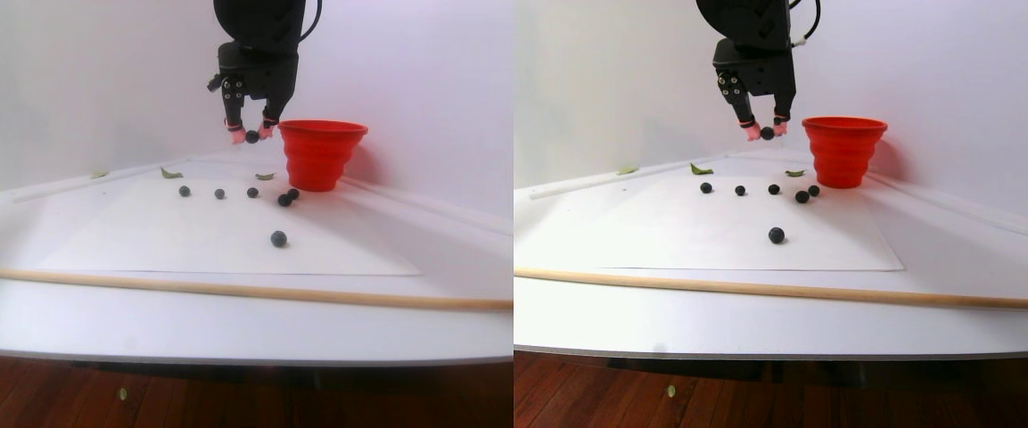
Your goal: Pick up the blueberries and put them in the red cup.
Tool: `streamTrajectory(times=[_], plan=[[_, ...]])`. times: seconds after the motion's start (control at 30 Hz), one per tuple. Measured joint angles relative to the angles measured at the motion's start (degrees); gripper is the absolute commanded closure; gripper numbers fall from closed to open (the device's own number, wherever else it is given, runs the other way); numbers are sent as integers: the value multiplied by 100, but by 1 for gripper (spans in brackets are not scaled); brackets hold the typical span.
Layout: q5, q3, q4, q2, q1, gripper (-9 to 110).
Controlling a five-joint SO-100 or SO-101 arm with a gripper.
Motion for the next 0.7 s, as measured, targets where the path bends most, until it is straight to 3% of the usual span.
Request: streamTrajectory(times=[0.7], plan=[[79, 0, 114, 378, 483, 88]])
